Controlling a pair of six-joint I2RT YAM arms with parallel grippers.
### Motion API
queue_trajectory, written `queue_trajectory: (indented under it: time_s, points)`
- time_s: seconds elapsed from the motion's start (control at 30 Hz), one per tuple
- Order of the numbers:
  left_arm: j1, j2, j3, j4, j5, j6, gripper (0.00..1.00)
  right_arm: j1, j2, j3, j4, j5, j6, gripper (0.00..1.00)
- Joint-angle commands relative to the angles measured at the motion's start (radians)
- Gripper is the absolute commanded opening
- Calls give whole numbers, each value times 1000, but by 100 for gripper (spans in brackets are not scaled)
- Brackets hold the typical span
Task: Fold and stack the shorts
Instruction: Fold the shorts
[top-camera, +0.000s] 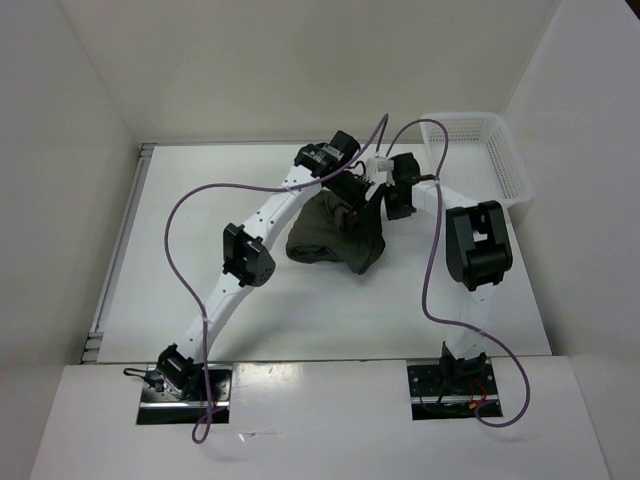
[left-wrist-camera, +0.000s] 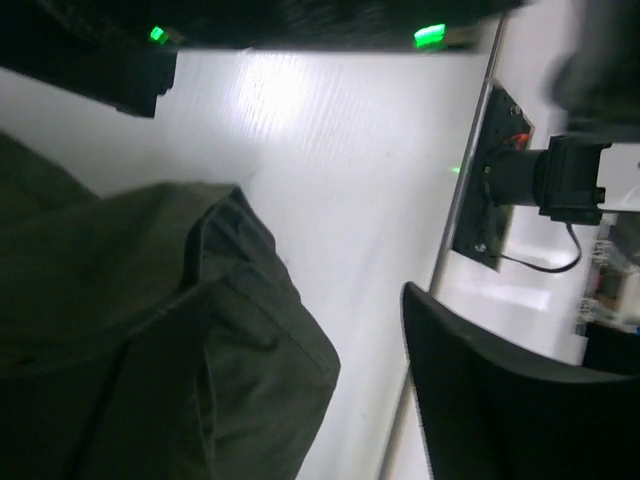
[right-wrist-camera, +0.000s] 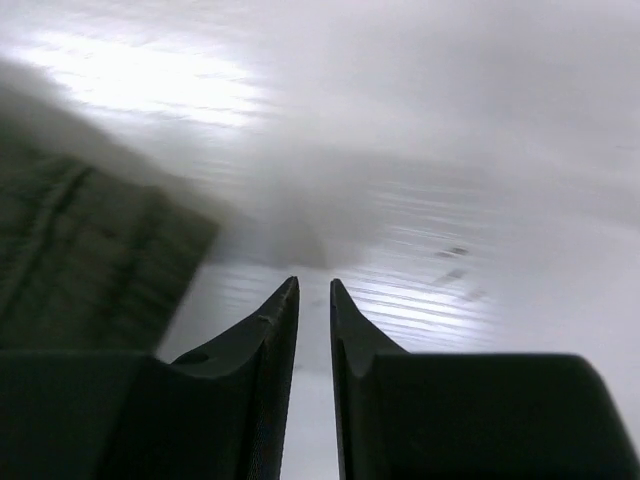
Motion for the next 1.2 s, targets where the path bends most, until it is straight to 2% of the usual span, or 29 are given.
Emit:
queue_trajectory:
  time_s: [0.0, 0.1, 0.17, 0.3, 0.33, 0.43, 0.5, 0.53, 0.57, 0.6, 0.67, 0.73, 0.77, 0.8, 0.83, 0.87, 0.9, 1.0, 1.07, 1.17]
  points:
    - [-15, -16, 143, 82, 47, 23, 87, -14, -115, 46, 37, 157, -28, 24]
    - [-15, -7, 255, 115, 47, 23, 93, -14, -175, 34, 48, 200, -51, 28]
    - [-15, -30, 255, 140, 27, 23, 99, -14, -212, 23, 68, 210, -91, 30]
    - [-5, -112, 255, 161, -59, 23, 99, -14, -249, 12, 82, 205, -187, 32]
    - [5, -126, 255, 123, -130, 23, 99, -14, -264, 27, 72, 177, -210, 32]
    - [60, -161, 255, -13, -196, 23, 98, -14, -273, 101, -39, -45, -260, 43]
    - [131, -190, 198, -93, -196, 23, 91, -14, -273, 127, -88, -180, -260, 48]
    - [154, -224, 108, -93, -217, 23, 87, -14, -273, 138, -101, -217, -260, 50]
    - [192, -256, 22, -93, -246, 23, 80, -14, -273, 138, -112, -249, -250, 52]
    - [206, -317, -127, -93, -260, 23, 80, -14, -264, 149, -122, -301, -220, 56]
    - [231, -393, -281, -66, -316, 23, 78, -14, -255, 164, -122, -351, -191, 60]
    - [231, -564, -486, 101, -369, 23, 82, -14, -241, 182, -133, -436, -146, 61]
    - [220, -697, -763, 182, -456, 23, 83, -14, -226, 192, -133, -466, -129, 63]
    - [200, -750, -897, 332, -519, 23, 84, 0, -215, 204, -133, -495, -94, 64]
    - [182, -787, -1010, 395, -579, 23, 97, 11, -215, 204, -133, -495, -77, 64]
    - [182, -827, -1168, 495, -641, 23, 100, 34, -215, 204, -133, -495, -63, 67]
    - [182, -840, -1223, 537, -653, 23, 100, 34, -215, 204, -124, -513, -30, 72]
    - [191, -861, -1329, 678, -691, 23, 100, 55, -215, 173, -112, -546, 26, 77]
    - [182, -861, -1354, 779, -720, 23, 100, 68, -215, 134, -100, -569, 69, 79]
    - [153, -809, -1354, 841, -783, 23, 100, 89, -206, 104, -90, -569, 80, 81]
